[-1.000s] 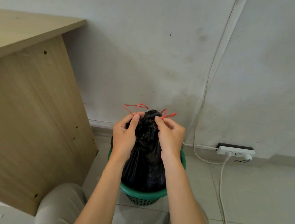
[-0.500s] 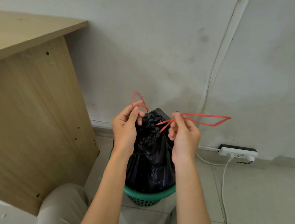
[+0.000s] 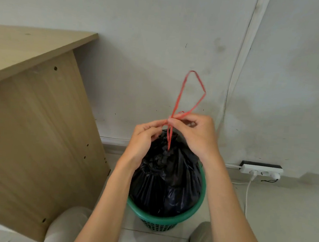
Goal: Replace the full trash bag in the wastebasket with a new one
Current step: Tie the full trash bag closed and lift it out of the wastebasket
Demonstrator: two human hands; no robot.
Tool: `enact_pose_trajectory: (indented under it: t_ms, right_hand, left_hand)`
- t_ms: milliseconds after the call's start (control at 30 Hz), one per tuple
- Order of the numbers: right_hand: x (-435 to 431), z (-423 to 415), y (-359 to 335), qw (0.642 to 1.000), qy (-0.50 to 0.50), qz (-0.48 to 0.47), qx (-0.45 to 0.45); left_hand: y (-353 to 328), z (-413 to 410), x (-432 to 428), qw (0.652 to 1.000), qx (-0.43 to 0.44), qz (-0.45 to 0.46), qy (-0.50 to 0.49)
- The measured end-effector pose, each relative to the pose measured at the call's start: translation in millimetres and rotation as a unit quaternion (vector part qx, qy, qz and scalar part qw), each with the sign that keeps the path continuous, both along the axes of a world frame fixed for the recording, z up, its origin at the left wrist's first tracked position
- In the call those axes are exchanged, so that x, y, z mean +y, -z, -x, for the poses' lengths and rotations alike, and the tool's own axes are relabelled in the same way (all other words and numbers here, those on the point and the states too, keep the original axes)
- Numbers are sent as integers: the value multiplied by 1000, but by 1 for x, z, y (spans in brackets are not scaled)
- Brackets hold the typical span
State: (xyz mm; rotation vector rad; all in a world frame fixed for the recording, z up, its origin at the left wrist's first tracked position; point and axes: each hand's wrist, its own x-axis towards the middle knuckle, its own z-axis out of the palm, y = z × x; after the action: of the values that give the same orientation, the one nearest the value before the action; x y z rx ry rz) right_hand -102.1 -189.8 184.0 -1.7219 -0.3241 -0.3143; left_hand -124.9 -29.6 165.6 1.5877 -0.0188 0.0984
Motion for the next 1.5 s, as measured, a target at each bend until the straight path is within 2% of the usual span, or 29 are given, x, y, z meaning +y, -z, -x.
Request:
enact_pose_trajectory:
  t_ms: [67, 133, 200, 267, 433, 533, 700, 933, 1033, 1200, 1367, 1500]
  right_hand:
    - [9, -9, -7, 994, -13, 87, -59]
    - [18, -15, -14, 986, -43, 147, -72]
    - [23, -17, -18, 985, -95, 144, -29]
    - [20, -18, -17, 986, -120, 118, 13]
    - [1, -8, -9, 979, -121, 160, 36]
    - [4, -2, -2, 983, -74, 161, 45]
    - [9, -1, 7, 989, 11, 146, 4]
    - [12, 6, 7, 969, 8, 243, -43]
    - [9, 2, 9, 968, 23, 242, -65]
    - [6, -4, 6, 968, -15, 247, -38]
    - [8, -6, 3, 950, -6, 306, -60]
    - [6, -7, 3, 947, -22, 315, -50]
  left_hand:
    - [-6, 7, 0, 998, -20, -29, 42]
    - [-8, 10, -1, 996, -34, -60, 52]
    - [-6, 10, -1, 995, -46, -76, 36]
    - [-3, 5, 2, 998, -33, -54, 22]
    - [-4, 4, 7, 999, 4, -11, 48]
    - [-9, 8, 0, 999, 4, -1, 43]
    - [-6, 3, 6, 1000, 5, -2, 26]
    - [-14, 6, 8, 998, 28, -26, 55]
    - [-18, 8, 6, 997, 32, -44, 63]
    - [-17, -1, 14, 994, 40, -76, 65]
    - [-19, -12, 24, 990, 64, -105, 75]
    - [-18, -17, 35, 994, 72, -64, 56]
